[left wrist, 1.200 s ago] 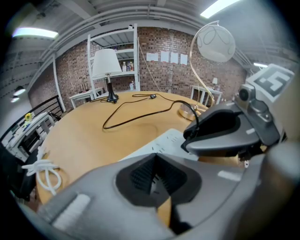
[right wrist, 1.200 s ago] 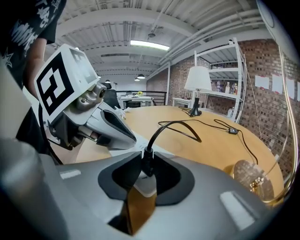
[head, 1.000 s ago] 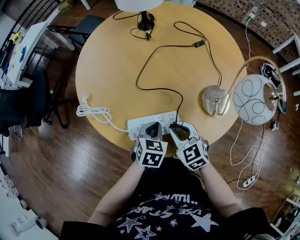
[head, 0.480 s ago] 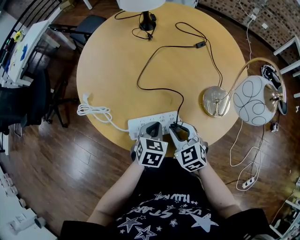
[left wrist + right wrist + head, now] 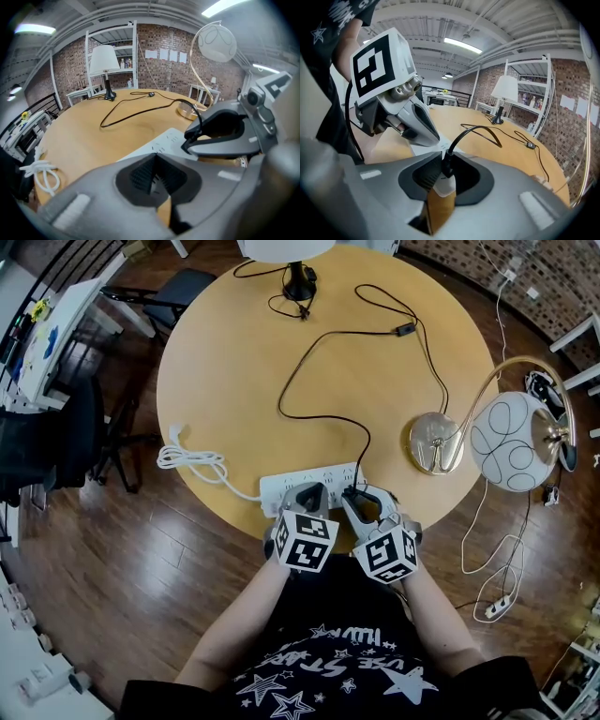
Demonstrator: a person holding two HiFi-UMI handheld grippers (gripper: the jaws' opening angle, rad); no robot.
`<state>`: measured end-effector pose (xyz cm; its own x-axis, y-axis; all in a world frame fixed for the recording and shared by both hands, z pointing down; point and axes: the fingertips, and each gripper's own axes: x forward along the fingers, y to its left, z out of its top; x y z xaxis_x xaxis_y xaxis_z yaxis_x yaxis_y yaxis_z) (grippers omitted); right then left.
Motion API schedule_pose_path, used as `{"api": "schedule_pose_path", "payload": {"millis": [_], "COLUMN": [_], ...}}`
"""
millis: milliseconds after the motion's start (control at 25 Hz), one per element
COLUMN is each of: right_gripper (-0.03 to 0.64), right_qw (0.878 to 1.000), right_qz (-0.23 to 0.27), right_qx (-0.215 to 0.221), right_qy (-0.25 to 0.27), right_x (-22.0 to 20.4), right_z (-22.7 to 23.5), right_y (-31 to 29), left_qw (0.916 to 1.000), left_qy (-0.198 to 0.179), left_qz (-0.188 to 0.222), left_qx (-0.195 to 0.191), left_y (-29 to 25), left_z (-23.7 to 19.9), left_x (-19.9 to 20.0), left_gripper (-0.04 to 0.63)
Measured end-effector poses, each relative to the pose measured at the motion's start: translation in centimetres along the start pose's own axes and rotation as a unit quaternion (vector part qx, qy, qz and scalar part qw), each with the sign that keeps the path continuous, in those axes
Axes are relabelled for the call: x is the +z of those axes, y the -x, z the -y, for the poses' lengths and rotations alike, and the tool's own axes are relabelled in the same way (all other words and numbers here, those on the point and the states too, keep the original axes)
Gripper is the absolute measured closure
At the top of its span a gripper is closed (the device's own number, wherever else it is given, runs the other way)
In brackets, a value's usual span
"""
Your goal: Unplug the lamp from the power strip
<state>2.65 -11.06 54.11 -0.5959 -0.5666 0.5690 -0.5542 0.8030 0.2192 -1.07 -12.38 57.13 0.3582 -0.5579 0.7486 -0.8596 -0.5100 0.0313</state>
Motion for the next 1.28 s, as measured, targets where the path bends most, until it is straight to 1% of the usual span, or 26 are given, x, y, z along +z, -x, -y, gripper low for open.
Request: {"api": "schedule_pose_path", "payload": {"millis": [80, 120, 160, 240, 280, 320, 400, 560, 680, 800, 960, 1040, 1160, 1280], "right_gripper": [0.541, 0.541, 0.542, 0.541, 0.540, 0.540, 0.540, 0.541, 0.543, 0.542, 0.540, 0.540, 0.537, 0.537], "right_qw": [1.000, 0.999, 0.999, 0.994, 0.991, 0.990, 0.991, 0.997, 0.998, 0.999, 0.997, 0.995, 0.993, 0.990], "right_qz": [-0.018, -0.026, -0.031, -0.023, -0.017, -0.014, -0.015, -0.027, 0.020, 0.024, 0.041, 0.052, 0.058, 0.069], "right_qx": [0.008, 0.016, 0.027, 0.048, 0.053, 0.053, 0.048, 0.030, 0.012, 0.006, 0.003, 0.001, -0.005, -0.009], "right_qy": [0.014, 0.006, -0.019, -0.095, -0.120, -0.129, -0.121, -0.059, -0.063, -0.036, -0.058, -0.080, -0.099, -0.126], "right_x": [0.0, -0.1, -0.2, -0.3, -0.3, -0.3, -0.2, 0.1, 2.9, 5.4, 5.6, 5.6, 5.4, 5.3], "right_z": [-0.2, -0.2, 0.0, 0.6, 0.9, 1.0, 1.0, 0.7, 1.4, 2.4, 3.7, 4.0, 4.6, 5.3], "right_y": [-0.2, -0.3, -0.4, -0.7, -0.8, -0.8, -0.7, -0.2, 0.6, 0.4, 1.2, 1.8, 2.5, 3.3], "left_qw": [1.0000, 1.0000, 0.9999, 0.9999, 0.9999, 0.9999, 0.9999, 0.9999, 0.9999, 0.9999, 0.9999, 0.9998, 0.9995, 0.9992], "left_qy": [-0.006, -0.009, -0.010, -0.007, -0.006, -0.006, -0.004, -0.003, -0.001, -0.001, -0.001, -0.008, -0.019, -0.027], "left_qz": [0.000, 0.000, 0.001, 0.006, 0.008, 0.008, 0.008, 0.006, 0.006, 0.009, 0.009, 0.013, 0.020, 0.024], "left_qx": [0.002, 0.004, 0.006, 0.008, 0.008, 0.008, 0.005, 0.008, 0.008, 0.008, 0.006, 0.010, 0.018, 0.017], "left_y": [0.0, 0.0, 0.0, 0.0, -0.1, -0.1, -0.1, -0.1, -0.1, -0.2, -0.4, -0.3, -0.3, -0.4], "left_z": [0.0, 0.0, 0.0, -0.1, -0.1, 0.0, 0.0, -0.1, 0.0, -0.2, 0.0, 0.0, 0.0, 0.1], "left_x": [0.0, 0.0, 0.0, 0.0, 0.1, 0.1, 0.1, 0.1, 0.1, 0.1, 0.0, 0.0, 0.1, 0.1], "left_gripper": [0.592, 0.592, 0.592, 0.592, 0.592, 0.592, 0.592, 0.592, 0.592, 0.592, 0.592, 0.592, 0.593, 0.594]}}
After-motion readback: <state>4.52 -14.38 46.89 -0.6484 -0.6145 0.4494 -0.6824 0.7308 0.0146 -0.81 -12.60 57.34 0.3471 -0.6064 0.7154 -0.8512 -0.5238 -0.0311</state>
